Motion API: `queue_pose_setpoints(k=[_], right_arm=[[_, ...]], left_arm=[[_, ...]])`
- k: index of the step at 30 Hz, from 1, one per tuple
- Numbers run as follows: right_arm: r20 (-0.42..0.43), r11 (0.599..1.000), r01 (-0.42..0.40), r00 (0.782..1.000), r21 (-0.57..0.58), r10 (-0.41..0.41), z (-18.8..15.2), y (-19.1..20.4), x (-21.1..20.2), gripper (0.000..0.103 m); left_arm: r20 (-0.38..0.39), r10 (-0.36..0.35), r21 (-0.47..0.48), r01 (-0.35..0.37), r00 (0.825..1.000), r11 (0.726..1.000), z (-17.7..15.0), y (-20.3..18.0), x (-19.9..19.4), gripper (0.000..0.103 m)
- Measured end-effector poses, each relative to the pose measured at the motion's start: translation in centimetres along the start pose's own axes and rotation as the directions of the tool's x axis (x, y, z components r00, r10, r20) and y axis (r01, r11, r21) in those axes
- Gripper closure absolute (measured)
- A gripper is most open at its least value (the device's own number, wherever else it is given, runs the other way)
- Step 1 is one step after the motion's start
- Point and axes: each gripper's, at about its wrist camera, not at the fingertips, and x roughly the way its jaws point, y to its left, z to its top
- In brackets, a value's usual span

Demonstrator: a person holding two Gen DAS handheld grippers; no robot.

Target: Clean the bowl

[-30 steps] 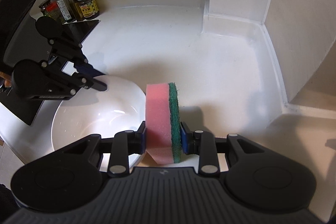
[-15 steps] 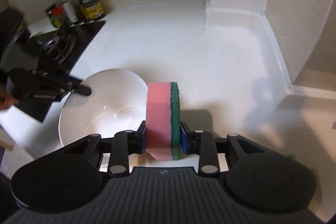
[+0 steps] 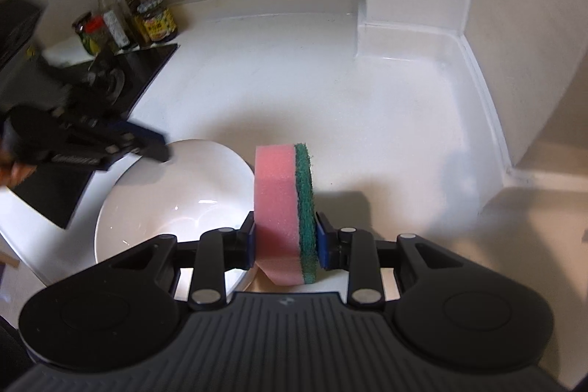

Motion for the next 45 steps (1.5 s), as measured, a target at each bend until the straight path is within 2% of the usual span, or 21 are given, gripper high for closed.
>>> queue_pose_setpoints(k=[2, 5, 8, 11, 13, 15, 17, 18, 21, 23, 26, 29, 33, 37, 40, 42, 45], right_arm=[[0.009, 1.000, 0.003, 1.000, 0.008, -0.003, -0.4, 0.1, -0.2, 0.076], [0.003, 1.000, -0.002, 1.000, -0.009, 0.002, -1.0, 0.6, -0.6, 0.076], [-0.031, 0.998, -0.027, 0.999, -0.051, 0.026, -1.2, 0.9, -1.0, 0.076], [-0.048, 0.997, -0.048, 0.998, -0.065, 0.045, -0.9, 0.5, -1.0, 0.076], [-0.039, 0.997, -0.038, 0.999, -0.068, 0.035, -0.2, 0.4, -0.7, 0.076], [-0.027, 0.996, -0.009, 1.000, -0.091, 0.007, 0.6, 0.9, -0.2, 0.076], [-0.024, 0.994, 0.010, 1.000, -0.106, -0.013, 0.9, 1.3, 0.3, 0.076], [-0.023, 0.994, 0.011, 1.000, -0.106, -0.013, 0.9, 1.3, 0.4, 0.076], [-0.015, 0.997, 0.000, 1.000, -0.079, -0.001, 0.5, 1.0, 0.2, 0.076], [-0.005, 0.998, -0.005, 1.000, -0.055, 0.005, 0.1, 0.7, -0.1, 0.076], [0.012, 1.000, 0.001, 1.000, -0.031, -0.001, -0.6, 0.7, -0.5, 0.076], [0.006, 0.999, 0.005, 1.000, -0.049, -0.005, -1.1, 1.0, -0.8, 0.076], [-0.043, 0.993, -0.015, 0.999, -0.120, 0.010, -1.0, 1.4, -1.1, 0.076], [-0.048, 0.989, -0.008, 0.999, -0.146, 0.001, 0.2, 1.1, -0.6, 0.076], [-0.034, 0.986, 0.025, 0.999, -0.166, -0.031, 1.1, 1.3, 0.0, 0.076], [-0.026, 0.984, 0.041, 0.999, -0.176, -0.046, 1.3, 1.5, 0.3, 0.076], [-0.017, 0.990, 0.028, 0.999, -0.137, -0.031, 1.0, 1.1, 0.3, 0.076]], left_arm=[[-0.002, 0.021, -0.022, -0.021, 1.000, 1.000, -1.4, -0.4, -0.3, 0.095], [-0.029, 0.028, 0.025, -0.028, 0.999, 0.999, -2.0, -0.6, 0.2, 0.096], [-0.051, 0.019, 0.152, -0.011, 0.999, 0.988, -1.2, -0.7, 0.7, 0.097], [-0.070, -0.014, 0.313, 0.035, 0.997, 0.949, -0.3, -1.3, 1.3, 0.096], [-0.083, -0.044, 0.408, 0.074, 0.996, 0.910, 0.7, -1.8, 1.8, 0.096], [-0.086, -0.056, 0.453, 0.089, 0.995, 0.887, 1.4, -2.2, 2.3, 0.095], [-0.065, -0.056, 0.434, 0.078, 0.996, 0.898, 2.0, -2.4, 2.6, 0.095], [-0.052, -0.055, 0.385, 0.071, 0.997, 0.920, 2.1, -2.2, 2.5, 0.095], [-0.019, -0.037, 0.152, 0.040, 0.999, 0.988, 1.7, -1.1, 1.6, 0.094], [-0.006, -0.010, 0.019, 0.010, 1.000, 1.000, 0.4, -0.4, 0.7, 0.094], [-0.011, 0.013, -0.091, -0.014, 1.000, 0.996, -2.0, -0.2, -0.1, 0.094], [-0.027, 0.009, -0.075, -0.011, 1.000, 0.997, -3.2, -0.6, 0.2, 0.096], [-0.066, 0.013, 0.055, -0.009, 0.998, 0.998, -2.0, -1.1, 0.8, 0.097], [-0.077, -0.021, 0.249, 0.040, 0.997, 0.968, -0.1, -1.9, 2.0, 0.097], [-0.076, -0.037, 0.338, 0.060, 0.996, 0.939, 1.2, -2.2, 2.6, 0.096], [-0.065, -0.032, 0.325, 0.051, 0.997, 0.944, 1.5, -2.0, 2.6, 0.095], [-0.035, -0.021, 0.161, 0.027, 0.999, 0.987, 1.0, -0.9, 2.0, 0.094]])
